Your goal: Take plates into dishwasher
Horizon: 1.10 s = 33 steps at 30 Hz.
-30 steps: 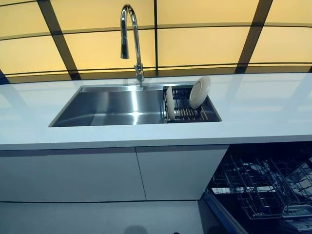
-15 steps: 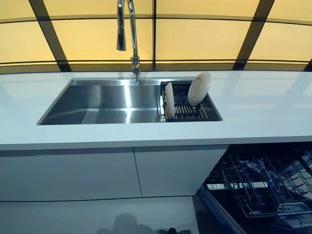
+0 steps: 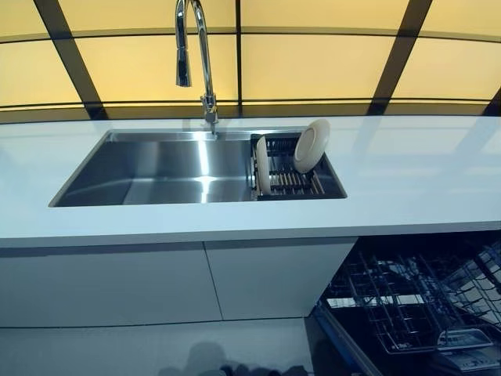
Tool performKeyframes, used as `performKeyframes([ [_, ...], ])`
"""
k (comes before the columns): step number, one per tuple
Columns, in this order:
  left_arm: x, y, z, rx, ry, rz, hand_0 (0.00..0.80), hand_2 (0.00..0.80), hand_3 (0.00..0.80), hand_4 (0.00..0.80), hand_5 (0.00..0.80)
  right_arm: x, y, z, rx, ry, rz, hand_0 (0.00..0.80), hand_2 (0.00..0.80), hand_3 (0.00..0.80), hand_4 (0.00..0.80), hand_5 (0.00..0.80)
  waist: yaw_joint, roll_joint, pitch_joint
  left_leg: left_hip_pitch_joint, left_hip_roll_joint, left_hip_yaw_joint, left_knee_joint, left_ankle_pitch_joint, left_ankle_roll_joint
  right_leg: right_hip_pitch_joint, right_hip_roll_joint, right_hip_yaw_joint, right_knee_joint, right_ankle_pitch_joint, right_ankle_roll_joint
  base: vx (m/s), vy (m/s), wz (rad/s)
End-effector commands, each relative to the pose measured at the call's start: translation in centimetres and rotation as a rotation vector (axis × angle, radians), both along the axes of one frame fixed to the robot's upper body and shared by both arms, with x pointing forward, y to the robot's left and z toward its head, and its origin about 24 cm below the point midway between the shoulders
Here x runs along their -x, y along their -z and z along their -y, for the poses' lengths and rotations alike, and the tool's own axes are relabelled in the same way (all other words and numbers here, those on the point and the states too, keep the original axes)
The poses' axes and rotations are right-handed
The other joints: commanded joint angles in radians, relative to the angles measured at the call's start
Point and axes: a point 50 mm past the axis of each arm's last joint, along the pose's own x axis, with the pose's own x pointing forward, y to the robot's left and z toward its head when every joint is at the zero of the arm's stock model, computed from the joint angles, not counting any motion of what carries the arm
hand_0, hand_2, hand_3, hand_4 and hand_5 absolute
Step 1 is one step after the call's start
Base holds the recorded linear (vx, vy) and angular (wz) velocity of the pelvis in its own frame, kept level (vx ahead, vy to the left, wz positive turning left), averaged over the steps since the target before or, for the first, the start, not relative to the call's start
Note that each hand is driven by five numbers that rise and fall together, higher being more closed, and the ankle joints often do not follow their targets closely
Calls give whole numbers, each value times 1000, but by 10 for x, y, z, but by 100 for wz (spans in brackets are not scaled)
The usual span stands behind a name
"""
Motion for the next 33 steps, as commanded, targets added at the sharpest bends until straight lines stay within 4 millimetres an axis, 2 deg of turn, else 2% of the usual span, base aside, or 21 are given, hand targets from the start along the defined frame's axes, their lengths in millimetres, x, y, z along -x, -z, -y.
performKeyframes([
  [1, 2, -5, -16, -64, 38, -16, 0, 0, 0, 0, 0, -28, -10, -1, -65, -98, 116, 0, 0, 0, 0, 0, 14, -1, -43, 98, -39, -36, -147, 63, 36, 120, -43, 49, 69, -153, 115, 261, 121, -16],
  [4, -11, -13, -30, -86, 65, 0, 0, 0, 0, 0, 0, -48, -20, -8, -92, -229, 188, 0, 0, 0, 0, 0, 19, -7, -64, 133, -29, -23, -196, 57, 50, 104, -53, 40, 51, -147, 125, 127, 47, -21],
  [6, -15, -16, -34, -94, 74, 9, 0, 0, 0, 0, 0, -55, -25, -12, -113, -288, 208, 0, 0, 0, 0, 0, 20, -10, -72, 128, -28, -18, -207, 60, 54, 90, -51, 43, 42, -143, 126, 33, -6, -10],
  [10, -31, -22, -39, -96, 122, 34, 0, 0, 0, 0, 0, -83, -45, -31, -207, -489, 291, 0, 0, 0, 0, 0, 37, -21, -78, 118, -24, -17, -246, 81, 57, 68, -49, 31, 25, -128, 136, 11, -39, 5],
  [11, -35, -25, -40, -101, 143, 38, 0, 0, 0, 0, 0, -99, -61, -37, -220, -615, 337, 0, 0, 0, 0, 0, 44, -29, -78, 116, -21, -20, -260, 88, 55, 65, -45, 27, 18, -122, 140, 12, -82, 26],
  [12, -35, -25, -41, -99, 146, 35, 0, 0, 0, 0, 0, -103, -67, -39, -232, -664, 355, 0, 0, 0, 0, 0, 45, -31, -77, 115, -19, -21, -265, 92, 53, 65, -44, 25, 15, -119, 142, 11, -107, 27],
  [13, -35, -26, -43, -105, 152, 33, 0, 0, 0, 0, 0, -118, -89, -40, -256, -751, 388, 0, 0, 0, 0, 0, 48, -36, -76, 116, -16, -24, -284, 103, 49, 63, -42, 21, 10, -114, 145, 10, -77, 18],
  [15, -34, -28, -48, -128, 154, 39, 0, 0, 0, 0, 0, -133, -120, -43, -321, -837, 425, 0, 0, 0, 0, 0, 47, -42, -75, 117, -11, -24, -305, 114, 44, 61, -38, 20, 4, -110, 146, 12, -66, 15],
  [17, -33, -31, -56, -147, 152, 42, 0, 0, 0, 0, 0, -144, -162, -51, -508, -891, 458, 0, 0, 0, 0, 0, 41, -50, -76, 115, -9, -22, -311, 118, 41, 55, -35, 21, 7, -110, 146, 23, -46, 13],
  [23, -22, -30, -65, -159, 150, 25, 0, 0, 0, 0, 0, -150, -227, -62, -836, -964, 529, 0, 0, 0, 0, 0, 33, -54, -88, 128, -6, -19, -334, 121, 37, 57, -33, 23, 1, -115, 148, 11, -6, 0],
  [29, -7, -26, -66, -152, 184, -9, 0, 0, 0, 0, 0, -160, -270, -69, -1225, -874, 633, 0, 0, 0, 0, 0, 38, -50, -112, 150, -4, -20, -353, 116, 36, 75, -33, 19, -18, -120, 149, 17, -3, -1],
  [33, -4, -26, -67, -145, 219, -32, 0, 0, 0, 0, 0, -177, -306, -69, -1465, -742, 826, 0, 0, 0, 0, 0, 45, -47, -126, 165, -4, -23, -355, 106, 35, 90, -34, 13, -26, -123, 151, 9, 0, 1],
])
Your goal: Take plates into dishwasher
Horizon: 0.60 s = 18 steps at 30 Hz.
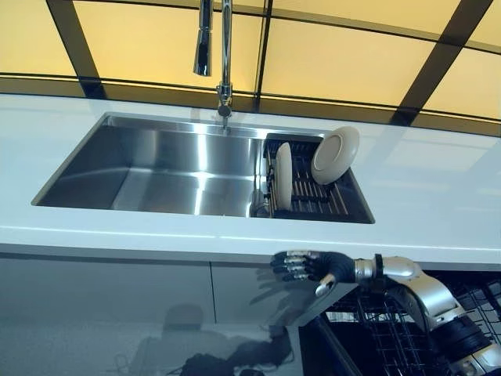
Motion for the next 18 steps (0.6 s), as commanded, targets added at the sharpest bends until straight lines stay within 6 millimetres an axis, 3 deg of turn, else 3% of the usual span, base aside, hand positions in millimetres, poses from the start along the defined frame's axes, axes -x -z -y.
performKeyframes([
  [1, 5, -2, -13, -38, 44, -53, 0, 0, 0, 0, 0, -23, -62, -8, -370, 30, 118, 0, 0, 0, 0, 0, 23, 19, -41, -13, 7, 18, -3, -59, 26, 9, -15, 10, 128, -107, 46, 44, 0, 1],
  [3, 5, 0, -9, -32, 68, -62, 0, 0, 0, 0, 0, -34, -84, 0, -553, 153, 143, 0, 0, 0, 0, 0, 28, 23, -47, -4, 6, 14, 1, -69, 27, 16, -16, 8, 130, -111, 48, 41, 3, 0],
  [7, 2, 1, -5, -23, 102, -74, 0, 0, 0, 0, 0, -52, -126, 36, -793, 431, 202, 0, 0, 0, 0, 0, 35, 30, -57, 5, 2, 9, 17, -89, 29, 27, -20, 2, 134, -121, 48, 36, 13, 3],
  [13, -4, 2, -1, -16, 85, -68, 0, 0, 0, 0, 0, -67, -164, 80, -802, 860, 275, 0, 0, 0, 0, 0, 20, 36, -47, -6, 0, 37, 109, -138, 30, 20, -31, 14, 153, -128, 39, 30, 61, 1],
  [16, -5, 1, -1, -15, 90, -73, 0, 0, 0, 0, 0, -70, -182, 103, -775, 1119, 312, 0, 0, 0, 0, 0, 13, 38, -18, -29, -8, 53, 204, -185, 49, 3, -45, 17, 243, -162, 33, 81, 108, -8],
  [18, -6, -1, -5, -34, 97, -80, 0, 0, 0, 0, 0, -69, -187, 107, -789, 1230, 306, 0, 0, 0, 0, 0, 7, 39, -4, -14, -18, 66, 188, -182, 71, -47, -72, -9, 411, -123, 56, 83, 95, -25],
])
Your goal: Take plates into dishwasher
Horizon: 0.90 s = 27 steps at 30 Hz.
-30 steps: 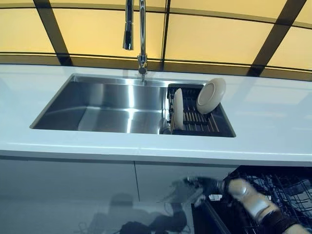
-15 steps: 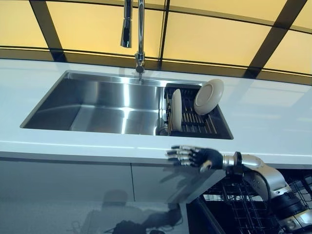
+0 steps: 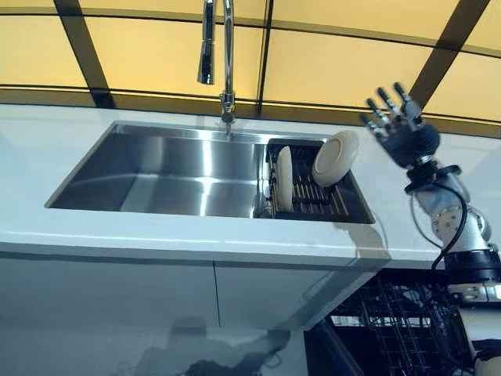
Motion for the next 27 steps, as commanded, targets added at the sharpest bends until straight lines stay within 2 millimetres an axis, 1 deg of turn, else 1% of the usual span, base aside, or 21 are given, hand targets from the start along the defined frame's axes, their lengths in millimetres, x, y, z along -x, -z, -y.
performKeyframes([
  [1, 2, -3, -12, -56, 8, -53, 0, 0, 0, 0, 0, 6, -43, 18, -83, 206, 96, 0, 0, 0, 0, 0, 3, -4, -22, -42, -18, 38, 154, -165, 67, -88, -73, -29, 413, -86, 59, 34, 90, -39],
  [2, 3, -6, -19, -72, -7, -48, 0, 0, 0, 0, 0, 6, -47, 21, -92, 269, 75, 0, 0, 0, 0, 0, -4, 0, 1, -19, -20, 47, 130, -156, 70, -171, -88, -3, 520, -39, 78, 11, 44, -44],
  [3, 4, -8, -23, -79, -41, -37, 0, 0, 0, 0, 0, 6, -51, 23, -94, 320, 73, 0, 0, 0, 0, 0, 1, 6, 13, -13, -12, 67, 122, -145, 60, -179, -106, -16, 463, -35, 71, -12, -2, -41],
  [4, 4, -9, -25, -81, -93, -15, 0, 0, 0, 0, 0, 5, -57, 22, -61, 406, 81, 0, 0, 0, 0, 0, 11, 16, 25, -7, 4, 91, 116, -142, 48, -170, -113, -46, 364, -14, 71, -44, -75, -36],
  [5, 3, -10, -27, -79, -151, 6, 0, 0, 0, 0, 0, 6, -65, 22, -32, 462, 104, 0, 0, 0, 0, 0, 16, 24, 38, -2, 17, 108, 111, -145, 43, -182, -114, -49, 311, 16, 70, -12, -160, -40],
  [6, 2, -10, -28, -77, -192, 14, 0, 0, 0, 0, 0, 7, -70, 22, 3, 501, 115, 0, 0, 0, 0, 0, 15, 25, 38, -9, 28, 109, 110, -148, 44, -154, -89, -30, 249, -28, 61, 31, -215, -62],
  [7, 4, -10, -28, -78, -227, 12, 0, 0, 0, 0, 0, 9, -77, 21, 61, 554, 107, 0, 0, 0, 0, 0, 15, 18, 30, -20, 30, 111, 112, -144, 39, -138, -74, -30, 189, -37, 63, 93, -212, -60],
  [8, 8, -8, -26, -78, -249, 7, 0, 0, 0, 0, 0, 10, -79, 24, 108, 600, 94, 0, 0, 0, 0, 0, 16, 16, 22, -24, 33, 115, 109, -140, 33, -121, -68, -38, 145, -31, 62, 129, -186, -45],
  [9, 13, -6, -23, -73, -252, -15, 0, 0, 0, 0, 0, 8, -80, 27, 201, 642, 64, 0, 0, 0, 0, 0, 19, 12, 12, -26, 35, 116, 99, -130, 26, -102, -60, -42, 103, -21, 62, 158, -158, -21],
  [10, 19, -3, -21, -63, -229, -46, 0, 0, 0, 0, 0, 6, -83, 32, 263, 659, 29, 0, 0, 0, 0, 0, 23, 9, 5, -25, 37, 118, 82, -117, 19, -87, -55, -48, 69, -12, 61, 164, -148, -11],
  [13, 35, 3, -14, -55, -227, -88, 0, 0, 0, 0, 0, -2, -85, 36, 382, 651, -28, 0, 0, 0, 0, 0, 33, 3, -6, -16, 36, 113, 22, -87, 0, -51, -42, -57, -18, 9, 59, 151, -99, 4],
  [15, 41, 5, -12, -52, -215, -102, 0, 0, 0, 0, 0, -3, -88, 34, 379, 639, -37, 0, 0, 0, 0, 0, 36, 1, -5, -16, 35, 109, -1, -77, -6, -39, -40, -67, -46, 17, 59, 106, -61, -1],
  [17, 44, 7, -11, -50, -184, -106, 0, 0, 0, 0, 0, -4, -91, 28, 399, 607, -36, 0, 0, 0, 0, 0, 38, 5, 3, -17, 34, 103, -27, -66, -10, -42, -40, -75, -51, 19, 62, 62, -22, -1],
  [21, 48, 7, -11, -67, -159, -105, 0, 0, 0, 0, 0, -5, -92, 16, 436, 571, -47, 0, 0, 0, 0, 0, 38, 11, 17, -42, 31, 89, -28, -64, -17, -54, -44, -92, -61, 28, 70, 23, 11, 2],
  [27, 43, 4, -16, -70, -165, -87, 0, 0, 0, 0, 0, -9, -96, 3, 478, 524, -81, 0, 0, 0, 0, 0, 43, 14, 49, -82, 30, 81, -28, -54, -17, -101, -54, -100, -49, 37, 81, -15, 36, 12],
])
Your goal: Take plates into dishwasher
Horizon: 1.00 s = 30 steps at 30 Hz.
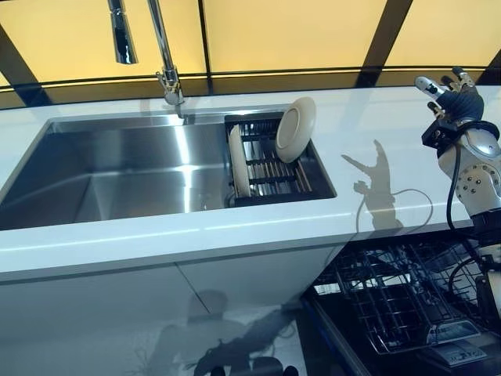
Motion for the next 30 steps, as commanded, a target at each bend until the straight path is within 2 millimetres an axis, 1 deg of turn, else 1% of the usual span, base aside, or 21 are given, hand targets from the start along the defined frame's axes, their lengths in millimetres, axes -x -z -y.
performKeyframes([
  [1, 2, -7, -20, -77, 42, -41, 0, 0, 0, 0, 0, 7, -56, -20, 77, -66, 140, 0, 0, 0, 0, 0, 40, -25, 14, -45, -50, -2, -3, -62, 58, -18, -17, -22, 20, -64, 58, -7, 32, 7],
  [6, 1, -7, -19, -82, 54, -30, 0, 0, 0, 0, 0, 2, -54, -33, 99, -106, 105, 0, 0, 0, 0, 0, 47, -30, 31, -59, -48, -4, -3, -59, 58, -32, -18, -27, 22, -62, 59, 3, 9, 2],
  [10, -6, -7, -18, -90, 61, -8, 0, 0, 0, 0, 0, -1, -57, -44, 111, -133, 105, 0, 0, 0, 0, 0, 54, -32, 46, -73, -46, -11, -3, -54, 56, -41, -17, -34, 24, -62, 57, 0, 0, 0],
  [16, -9, -9, -20, -113, 32, 45, 0, 0, 0, 0, 0, -1, -61, -52, 91, -142, 123, 0, 0, 0, 0, 0, 65, -36, 64, -87, -43, -17, -3, -48, 51, -46, -16, -46, 21, -60, 54, 24, -6, 6],
  [22, -16, -10, -19, -108, 39, 94, 0, 0, 0, 0, 0, 2, -74, -58, 92, -135, 177, 0, 0, 0, 0, 0, 76, -30, 93, -113, -44, -25, -3, -40, 47, -60, -14, -57, 15, -59, 49, -8, -7, 7],
  [30, -17, -9, -15, -99, 23, 118, 0, 0, 0, 0, 0, 3, -77, -62, 104, -142, 185, 0, 0, 0, 0, 0, 79, -26, 104, -120, -45, -29, -3, -37, 44, -57, -11, -63, 3, -60, 45, 1, -1, 1],
])
